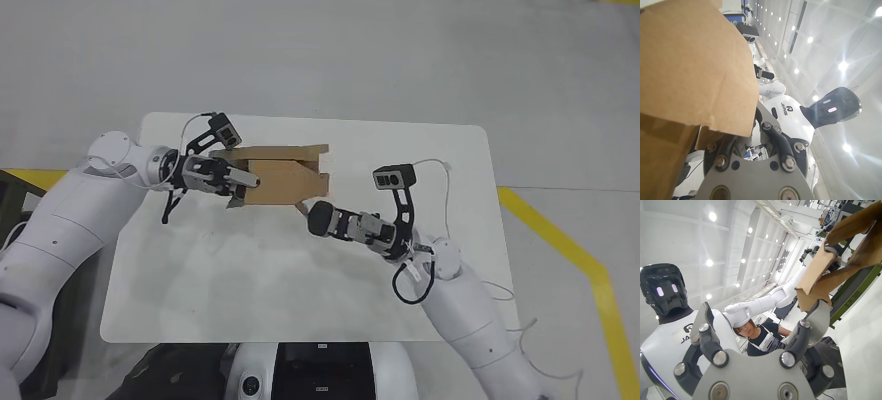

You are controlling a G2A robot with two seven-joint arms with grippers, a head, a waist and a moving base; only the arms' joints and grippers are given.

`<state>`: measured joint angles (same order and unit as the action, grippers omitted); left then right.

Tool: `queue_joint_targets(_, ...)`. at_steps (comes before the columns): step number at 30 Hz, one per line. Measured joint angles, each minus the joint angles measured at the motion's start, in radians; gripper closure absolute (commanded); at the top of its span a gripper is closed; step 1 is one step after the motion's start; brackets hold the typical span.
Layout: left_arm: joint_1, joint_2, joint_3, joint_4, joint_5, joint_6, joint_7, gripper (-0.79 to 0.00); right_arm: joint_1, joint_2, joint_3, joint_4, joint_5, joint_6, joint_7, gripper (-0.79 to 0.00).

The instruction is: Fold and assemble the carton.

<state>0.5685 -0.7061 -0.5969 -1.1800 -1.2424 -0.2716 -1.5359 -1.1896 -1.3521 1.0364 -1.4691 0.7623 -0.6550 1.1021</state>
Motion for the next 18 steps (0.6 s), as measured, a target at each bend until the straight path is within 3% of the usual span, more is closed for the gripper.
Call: queue_joint_targets(18,0.008,0.012,0.025,-0.055,0.005,0.048,0.000,0.000,-0.002,0.005,0.024,0.030,0.060,-0.008,0.055,-0.785)
